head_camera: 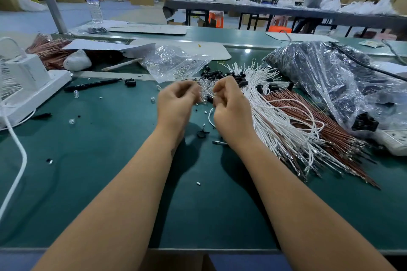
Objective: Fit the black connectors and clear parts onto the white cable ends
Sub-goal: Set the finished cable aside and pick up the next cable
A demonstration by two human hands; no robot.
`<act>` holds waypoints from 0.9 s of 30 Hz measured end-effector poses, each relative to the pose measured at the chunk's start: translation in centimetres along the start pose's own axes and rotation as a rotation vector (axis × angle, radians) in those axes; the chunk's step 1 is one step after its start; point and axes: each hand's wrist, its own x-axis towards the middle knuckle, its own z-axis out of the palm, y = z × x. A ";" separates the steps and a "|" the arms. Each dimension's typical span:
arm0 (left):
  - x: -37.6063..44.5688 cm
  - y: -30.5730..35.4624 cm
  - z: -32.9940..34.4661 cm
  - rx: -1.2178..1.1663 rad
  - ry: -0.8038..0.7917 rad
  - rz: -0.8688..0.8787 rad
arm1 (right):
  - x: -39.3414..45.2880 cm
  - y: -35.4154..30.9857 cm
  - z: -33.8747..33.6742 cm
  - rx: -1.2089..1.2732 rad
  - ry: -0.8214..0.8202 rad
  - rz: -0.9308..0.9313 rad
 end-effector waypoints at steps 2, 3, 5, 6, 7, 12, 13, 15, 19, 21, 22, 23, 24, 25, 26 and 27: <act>1.2 0.3 -1.7 -0.223 0.187 -0.085 | 0.0 0.5 -0.7 -0.021 0.046 -0.001; 1.7 0.4 -2.6 -0.282 0.234 -0.111 | 0.0 0.8 -1.0 -0.030 0.067 0.009; 2.2 0.3 -3.5 -0.172 0.205 -0.093 | 0.2 1.1 -1.5 -0.055 0.078 0.044; 2.1 0.2 -3.5 -0.054 0.152 -0.058 | 0.3 1.2 -1.4 -0.062 0.072 0.064; 1.9 0.0 -3.2 0.069 0.101 -0.018 | 0.4 1.2 -1.3 -0.065 0.065 0.078; 1.2 -0.4 -1.9 0.530 -0.072 0.100 | 0.8 1.4 -1.4 -0.100 0.091 0.117; 1.0 -0.5 -1.6 0.642 -0.117 0.126 | 0.9 1.4 -1.6 -0.104 0.115 0.127; 0.9 -0.8 -0.7 0.833 -0.165 0.225 | 1.1 1.5 -1.8 -0.098 0.174 0.150; 2.0 -1.1 2.1 1.020 -0.279 0.349 | 1.3 1.8 -1.8 -0.092 0.200 0.199; 2.6 -1.4 3.2 1.099 -0.344 0.368 | 1.3 1.9 -1.7 -0.102 0.190 0.191; 2.9 -1.6 3.6 1.136 -0.368 0.372 | 1.3 2.0 -1.7 -0.104 0.184 0.186; 3.1 -1.9 3.8 1.170 -0.380 0.373 | 1.2 2.0 -1.6 -0.102 0.176 0.182; 3.2 -2.1 3.8 1.194 -0.376 0.372 | 1.2 2.0 -1.5 -0.097 0.169 0.179; 3.4 -2.2 3.9 1.209 -0.361 0.368 | 1.2 1.9 -1.4 -0.091 0.164 0.176; 3.5 -2.3 3.9 1.225 -0.343 0.362 | 1.2 1.9 -1.3 -0.087 0.159 0.174; 3.5 -2.3 3.9 1.246 -0.318 0.363 | 1.1 1.9 -1.2 -0.086 0.153 0.170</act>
